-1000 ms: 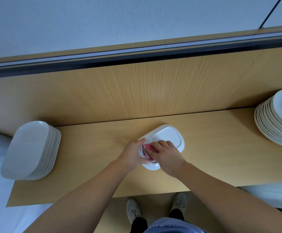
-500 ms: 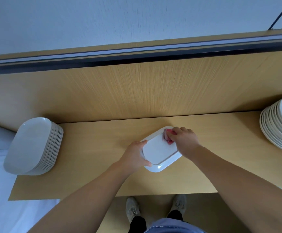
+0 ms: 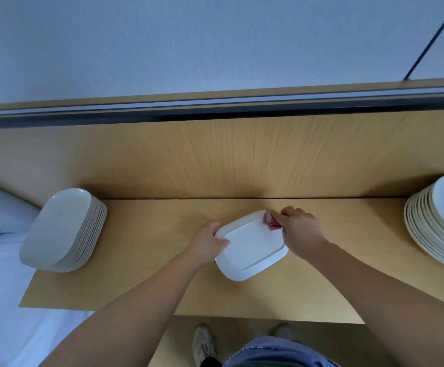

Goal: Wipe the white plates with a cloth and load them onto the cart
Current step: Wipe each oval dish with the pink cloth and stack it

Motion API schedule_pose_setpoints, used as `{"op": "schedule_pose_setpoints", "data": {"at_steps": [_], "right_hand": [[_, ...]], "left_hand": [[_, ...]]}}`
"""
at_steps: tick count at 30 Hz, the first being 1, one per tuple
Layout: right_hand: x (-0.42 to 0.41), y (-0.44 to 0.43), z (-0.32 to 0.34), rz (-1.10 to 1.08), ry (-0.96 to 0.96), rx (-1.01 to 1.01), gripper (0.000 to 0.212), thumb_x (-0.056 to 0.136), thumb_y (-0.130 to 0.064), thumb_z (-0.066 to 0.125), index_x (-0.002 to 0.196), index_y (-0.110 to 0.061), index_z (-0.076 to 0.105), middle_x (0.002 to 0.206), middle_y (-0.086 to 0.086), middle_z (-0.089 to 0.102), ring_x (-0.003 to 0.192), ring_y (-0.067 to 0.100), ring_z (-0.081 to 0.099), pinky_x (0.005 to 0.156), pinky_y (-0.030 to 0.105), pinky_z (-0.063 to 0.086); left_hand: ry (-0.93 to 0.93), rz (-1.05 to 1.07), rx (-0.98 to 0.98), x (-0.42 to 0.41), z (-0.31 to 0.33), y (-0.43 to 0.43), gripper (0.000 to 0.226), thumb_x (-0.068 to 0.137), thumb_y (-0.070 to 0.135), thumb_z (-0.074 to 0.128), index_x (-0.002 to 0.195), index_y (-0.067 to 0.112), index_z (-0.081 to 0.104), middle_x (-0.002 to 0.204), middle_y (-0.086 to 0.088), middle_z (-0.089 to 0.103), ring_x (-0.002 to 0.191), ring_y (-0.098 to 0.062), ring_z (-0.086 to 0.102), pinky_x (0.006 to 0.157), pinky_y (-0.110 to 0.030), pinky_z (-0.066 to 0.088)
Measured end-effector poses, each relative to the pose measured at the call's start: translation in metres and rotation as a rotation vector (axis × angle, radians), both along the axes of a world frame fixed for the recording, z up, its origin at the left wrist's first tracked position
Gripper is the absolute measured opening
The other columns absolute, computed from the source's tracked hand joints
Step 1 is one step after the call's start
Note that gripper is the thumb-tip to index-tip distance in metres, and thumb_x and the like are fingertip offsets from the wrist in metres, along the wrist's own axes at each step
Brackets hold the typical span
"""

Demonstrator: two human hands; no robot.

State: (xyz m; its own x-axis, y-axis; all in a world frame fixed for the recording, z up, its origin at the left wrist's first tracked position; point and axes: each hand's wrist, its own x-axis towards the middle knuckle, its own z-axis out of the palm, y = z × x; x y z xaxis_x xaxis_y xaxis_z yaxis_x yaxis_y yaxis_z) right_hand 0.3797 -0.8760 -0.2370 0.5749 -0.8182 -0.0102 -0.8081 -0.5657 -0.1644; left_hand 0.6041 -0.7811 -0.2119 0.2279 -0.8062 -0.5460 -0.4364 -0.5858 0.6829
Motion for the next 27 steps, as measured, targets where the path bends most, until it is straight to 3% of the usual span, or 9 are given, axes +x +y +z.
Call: {"op": "schedule_pose_setpoints", "data": {"at_steps": [2,4,8,13,16,19,23,27], "right_hand": [[0.003,-0.002,0.01,0.043,-0.067,-0.031,0.046,0.07,0.003,0.06,0.107,-0.024,0.069,0.08,0.0,0.06,0.065,0.025,0.056,0.053,0.026,0.036],[0.006,-0.004,0.022,0.066,-0.168,-0.052,0.047,0.071,0.004,0.059,0.108,-0.023,0.069,0.082,-0.001,0.062,0.068,0.025,0.058,0.053,0.026,0.039],[0.014,-0.005,0.038,0.138,-0.399,-0.054,0.059,0.068,0.009,0.062,0.118,-0.021,0.068,0.093,0.001,0.067,0.073,0.027,0.061,0.054,0.028,0.047],[0.041,-0.005,0.055,0.23,-0.575,-0.018,0.058,0.072,0.008,0.063,0.123,-0.02,0.066,0.104,-0.001,0.066,0.087,0.023,0.061,0.067,0.025,0.045],[0.068,0.002,0.061,0.301,-0.623,-0.015,0.059,0.07,0.01,0.064,0.121,-0.019,0.067,0.103,-0.002,0.066,0.087,0.022,0.062,0.07,0.021,0.042],[0.095,0.015,0.064,0.355,-0.65,0.028,0.06,0.071,0.01,0.061,0.123,-0.021,0.067,0.104,-0.004,0.066,0.089,0.019,0.061,0.071,0.021,0.041],[0.129,0.034,0.067,0.433,-0.66,0.015,0.061,0.071,0.011,0.06,0.123,-0.021,0.067,0.101,-0.002,0.066,0.087,0.021,0.061,0.069,0.023,0.045],[0.164,0.049,0.074,0.454,-0.646,-0.032,0.061,0.069,0.012,0.062,0.12,-0.02,0.068,0.101,-0.002,0.066,0.085,0.022,0.063,0.068,0.025,0.048]], "left_hand": [[0.04,0.014,0.032,-0.004,0.01,-0.001,0.013,0.084,0.011,0.064,0.094,0.018,0.059,0.097,-0.005,0.06,0.08,-0.014,0.058,0.067,-0.027,0.046],[0.087,0.043,0.056,-0.007,0.021,-0.002,0.01,0.081,0.007,0.065,0.083,0.015,0.059,0.086,-0.003,0.06,0.074,-0.014,0.056,0.065,-0.026,0.043],[0.086,0.091,-0.023,-0.011,0.047,0.003,0.027,0.071,0.008,0.069,0.097,0.004,0.063,0.097,-0.015,0.066,0.078,-0.022,0.06,0.069,-0.03,0.043],[-0.104,0.16,-0.154,0.008,0.082,0.031,0.026,0.073,0.017,0.065,0.1,0.018,0.064,0.094,-0.001,0.068,0.085,-0.021,0.065,0.065,-0.032,0.05],[-0.211,0.267,-0.217,0.032,0.095,0.057,0.034,0.072,0.026,0.064,0.106,0.021,0.066,0.095,0.004,0.069,0.087,-0.016,0.066,0.071,-0.036,0.057],[-0.318,0.335,-0.282,0.059,0.104,0.082,0.027,0.082,0.017,0.066,0.107,0.024,0.065,0.093,0.008,0.066,0.086,-0.011,0.063,0.065,-0.023,0.047],[-0.407,0.432,-0.376,0.099,0.107,0.111,0.025,0.086,0.019,0.065,0.107,0.032,0.061,0.089,0.017,0.062,0.083,-0.004,0.059,0.062,-0.018,0.041],[-0.514,0.414,-0.458,0.141,0.105,0.132,0.027,0.091,0.019,0.06,0.117,0.026,0.062,0.092,0.011,0.064,0.086,-0.006,0.057,0.069,-0.018,0.041]]}}
